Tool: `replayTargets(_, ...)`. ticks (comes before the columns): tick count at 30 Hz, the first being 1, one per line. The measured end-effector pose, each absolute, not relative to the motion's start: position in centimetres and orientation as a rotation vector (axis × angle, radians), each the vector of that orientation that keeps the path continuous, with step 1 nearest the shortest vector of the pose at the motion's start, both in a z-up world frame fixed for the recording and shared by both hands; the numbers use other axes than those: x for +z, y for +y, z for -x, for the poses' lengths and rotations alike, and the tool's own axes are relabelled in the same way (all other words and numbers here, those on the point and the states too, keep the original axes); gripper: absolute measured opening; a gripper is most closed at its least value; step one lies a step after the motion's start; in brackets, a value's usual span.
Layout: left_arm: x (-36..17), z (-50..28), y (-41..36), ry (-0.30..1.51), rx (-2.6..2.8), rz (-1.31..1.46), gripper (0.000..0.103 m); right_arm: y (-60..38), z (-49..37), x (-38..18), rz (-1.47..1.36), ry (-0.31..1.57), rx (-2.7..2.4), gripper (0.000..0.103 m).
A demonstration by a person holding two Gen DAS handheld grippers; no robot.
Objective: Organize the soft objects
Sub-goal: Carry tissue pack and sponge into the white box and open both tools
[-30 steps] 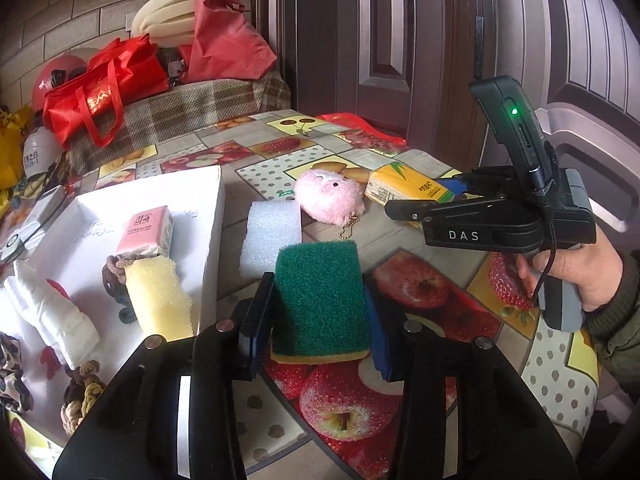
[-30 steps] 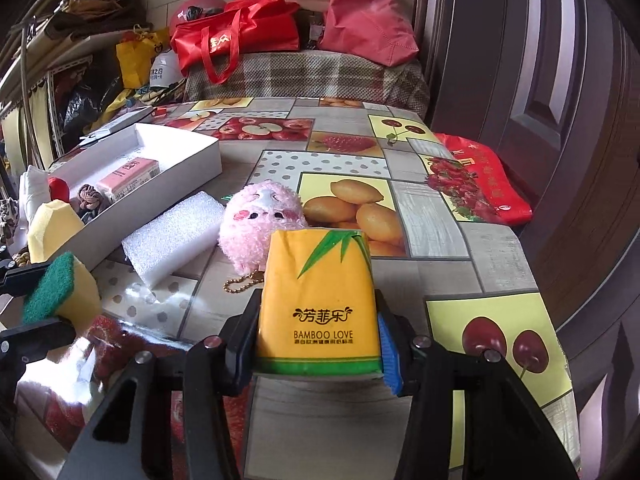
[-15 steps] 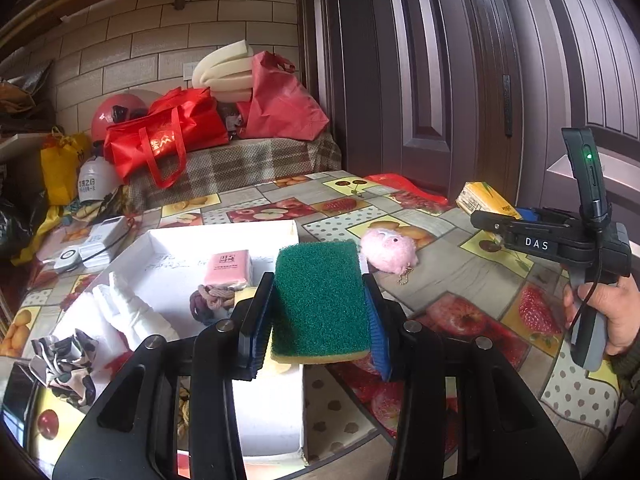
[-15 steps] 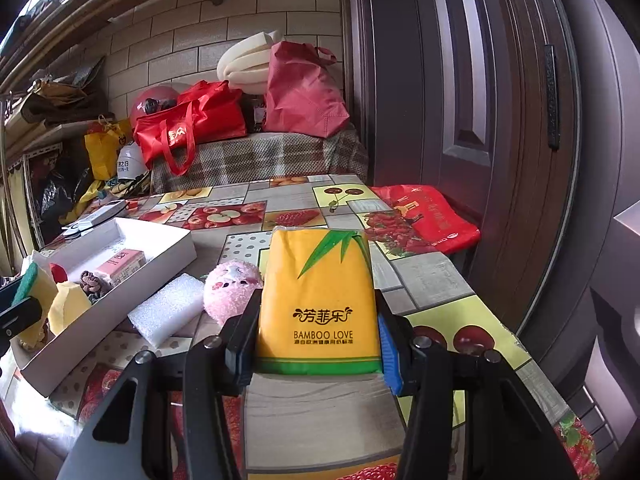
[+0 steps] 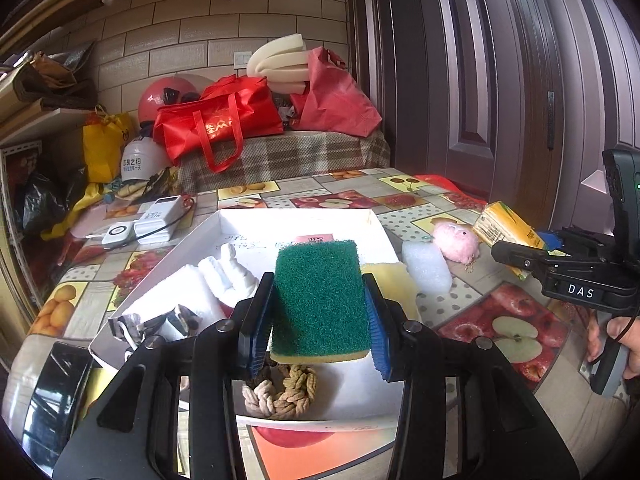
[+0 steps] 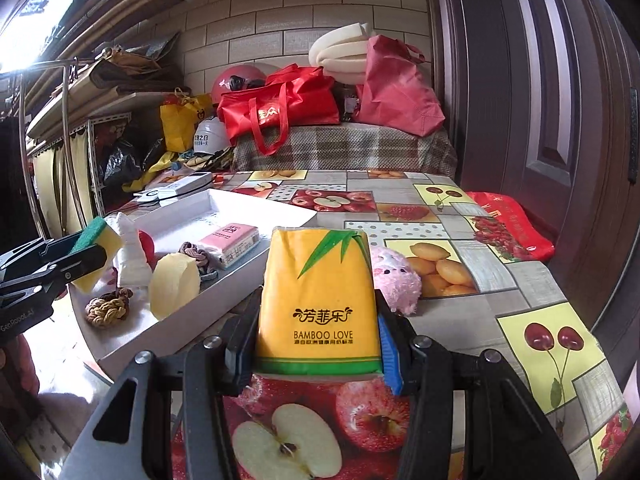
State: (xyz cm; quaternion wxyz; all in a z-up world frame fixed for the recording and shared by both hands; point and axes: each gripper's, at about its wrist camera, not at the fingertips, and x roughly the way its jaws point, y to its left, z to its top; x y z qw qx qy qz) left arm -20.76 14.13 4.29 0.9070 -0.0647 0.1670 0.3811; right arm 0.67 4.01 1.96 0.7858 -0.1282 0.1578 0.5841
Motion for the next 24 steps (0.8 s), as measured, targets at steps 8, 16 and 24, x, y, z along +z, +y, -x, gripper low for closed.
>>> replayTargets(8,3.8,23.9,16.6,0.361,0.837,0.212,0.041,5.3,1.1,1.7,0.29,0.358,1.33,0.05)
replayTargets(16,3.2,25.1,19.0,0.375,0.842,0.343,0.041,8.1,3.1,1.1,0.326,0.426,1.41,0.05)
replayTargets(24,3.0,24.9,19.8,0.388,0.836,0.373,0.041,9.8,5.6,1.0,0.357,0.423,1.478,0.05)
